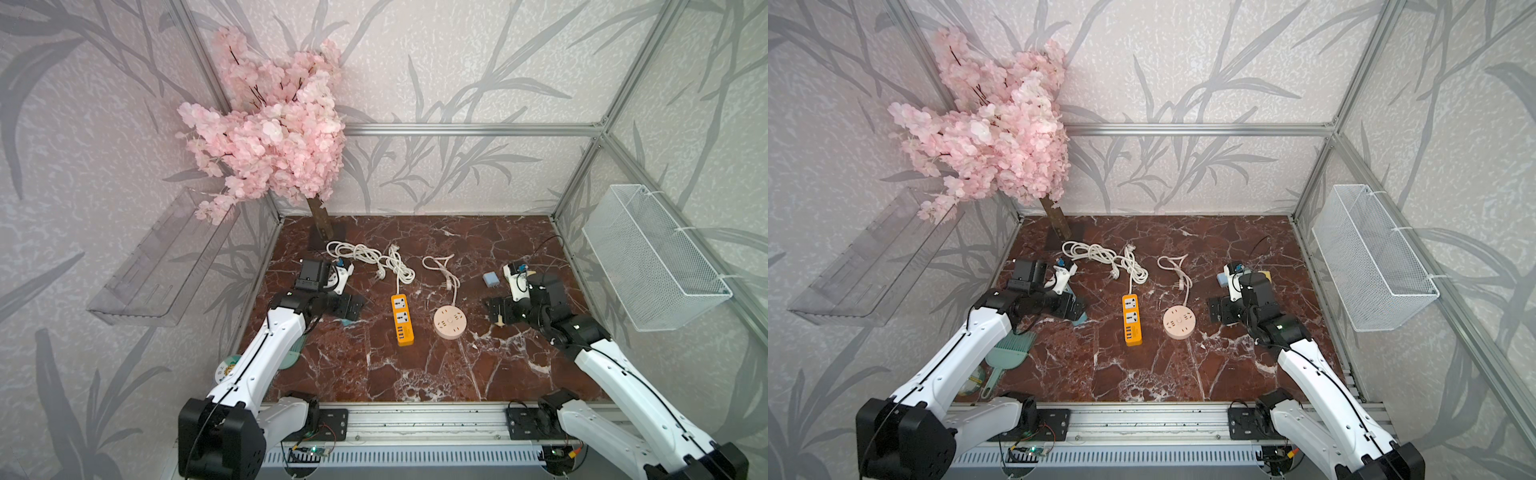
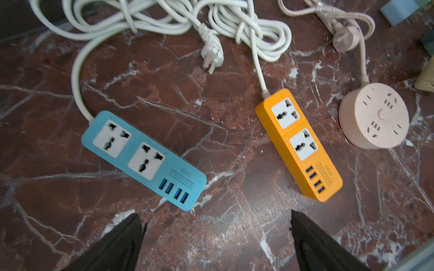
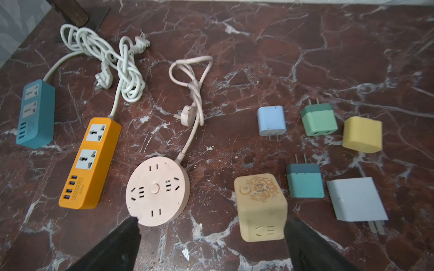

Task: Pull the plug off the socket
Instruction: Reset both arms

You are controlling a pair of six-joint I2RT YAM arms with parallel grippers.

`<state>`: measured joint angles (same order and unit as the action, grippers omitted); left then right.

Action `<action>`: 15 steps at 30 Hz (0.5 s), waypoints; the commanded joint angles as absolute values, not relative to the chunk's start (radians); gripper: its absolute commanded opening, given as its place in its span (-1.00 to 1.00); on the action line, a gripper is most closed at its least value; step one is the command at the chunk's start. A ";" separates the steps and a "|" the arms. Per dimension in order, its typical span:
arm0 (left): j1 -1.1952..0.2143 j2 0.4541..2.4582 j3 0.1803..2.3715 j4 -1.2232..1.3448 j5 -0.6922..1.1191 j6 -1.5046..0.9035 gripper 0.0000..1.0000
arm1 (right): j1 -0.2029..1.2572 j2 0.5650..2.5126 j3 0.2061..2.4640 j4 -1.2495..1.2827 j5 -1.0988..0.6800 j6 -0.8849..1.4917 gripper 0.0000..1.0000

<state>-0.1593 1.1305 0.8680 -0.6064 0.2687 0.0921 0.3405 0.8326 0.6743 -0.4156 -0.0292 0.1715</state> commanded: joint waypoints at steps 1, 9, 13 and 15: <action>-0.142 1.109 0.817 -0.419 0.141 0.068 0.99 | 0.341 0.718 0.576 -0.133 0.053 0.156 0.99; -0.035 1.185 0.684 -0.072 0.066 0.028 0.99 | 0.341 0.683 0.585 -0.156 0.102 0.113 0.99; -0.011 1.257 0.637 0.074 -0.004 0.018 0.99 | 0.341 0.682 0.582 -0.132 0.099 0.123 0.98; 0.004 1.303 0.595 0.190 0.000 0.011 0.99 | 0.341 0.671 0.561 -0.104 0.082 0.117 0.99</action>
<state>-0.0097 1.2625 0.6357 -0.0151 0.0433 0.0330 0.3401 0.6865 0.5636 -0.1726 0.0788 0.1261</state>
